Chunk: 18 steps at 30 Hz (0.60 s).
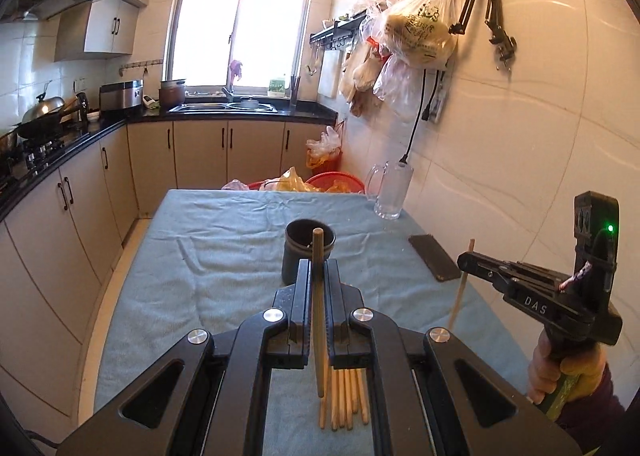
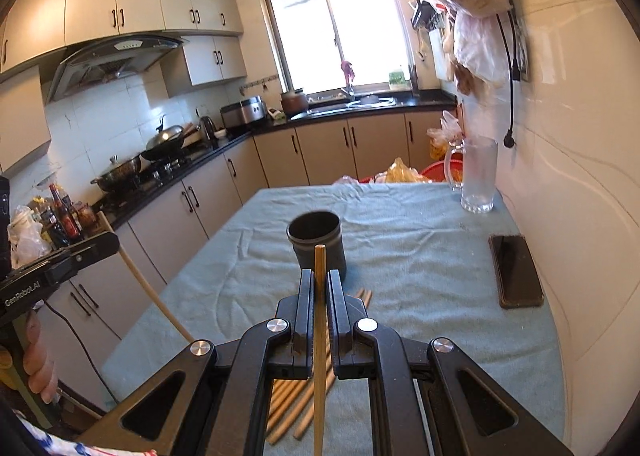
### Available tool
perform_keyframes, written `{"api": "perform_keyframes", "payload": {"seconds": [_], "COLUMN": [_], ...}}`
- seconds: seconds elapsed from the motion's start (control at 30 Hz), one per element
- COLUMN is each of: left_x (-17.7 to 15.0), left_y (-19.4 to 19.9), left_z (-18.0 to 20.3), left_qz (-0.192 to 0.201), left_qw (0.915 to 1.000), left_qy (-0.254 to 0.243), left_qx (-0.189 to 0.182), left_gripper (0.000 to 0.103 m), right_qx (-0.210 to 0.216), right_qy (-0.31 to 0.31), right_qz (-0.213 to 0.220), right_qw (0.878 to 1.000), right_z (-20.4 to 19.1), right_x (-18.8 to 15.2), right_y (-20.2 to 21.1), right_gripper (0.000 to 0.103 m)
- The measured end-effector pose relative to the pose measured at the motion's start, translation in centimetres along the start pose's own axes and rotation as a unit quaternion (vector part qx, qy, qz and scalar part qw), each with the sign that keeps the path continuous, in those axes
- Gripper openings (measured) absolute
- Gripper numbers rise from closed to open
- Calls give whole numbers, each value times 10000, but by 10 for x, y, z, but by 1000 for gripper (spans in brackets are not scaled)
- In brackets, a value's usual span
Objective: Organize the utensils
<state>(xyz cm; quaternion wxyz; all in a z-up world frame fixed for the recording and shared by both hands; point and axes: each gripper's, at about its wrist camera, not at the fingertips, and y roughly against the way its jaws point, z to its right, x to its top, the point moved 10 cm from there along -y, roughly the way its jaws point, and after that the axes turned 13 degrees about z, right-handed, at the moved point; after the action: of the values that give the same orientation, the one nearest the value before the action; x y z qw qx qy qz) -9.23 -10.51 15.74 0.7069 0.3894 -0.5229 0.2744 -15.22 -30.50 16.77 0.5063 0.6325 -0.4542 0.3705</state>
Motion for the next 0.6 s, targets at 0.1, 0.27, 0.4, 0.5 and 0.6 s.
{"api": "perform_keyframes", "payload": {"seconds": [0.1, 0.27, 0.4, 0.5, 0.6], "left_x": [13, 37, 58, 78, 98], "left_y": [-12, -30, -39, -49, -62], "left_z": [1, -5, -12, -16, -20], "left_qz": [38, 161, 255, 392, 521], "left_qw": [10000, 9998, 9996, 9991, 9984], "left_qy": [72, 121, 154, 172, 207], "left_qx": [-46, -5, 24, 43, 111], "left_gripper": [5, 5, 5, 5, 5], "right_qx": [3, 6, 13, 16, 8], "right_qy": [-16, -28, 20, 86, 129], "right_qz": [94, 241, 363, 503, 633], "right_qw": [10000, 9997, 9993, 9987, 9979], "right_z": [1, 3, 1, -2, -5], "right_x": [12, 35, 56, 76, 97], "right_y": [-8, -25, -34, -41, -47], "right_gripper": [6, 6, 6, 6, 6]}}
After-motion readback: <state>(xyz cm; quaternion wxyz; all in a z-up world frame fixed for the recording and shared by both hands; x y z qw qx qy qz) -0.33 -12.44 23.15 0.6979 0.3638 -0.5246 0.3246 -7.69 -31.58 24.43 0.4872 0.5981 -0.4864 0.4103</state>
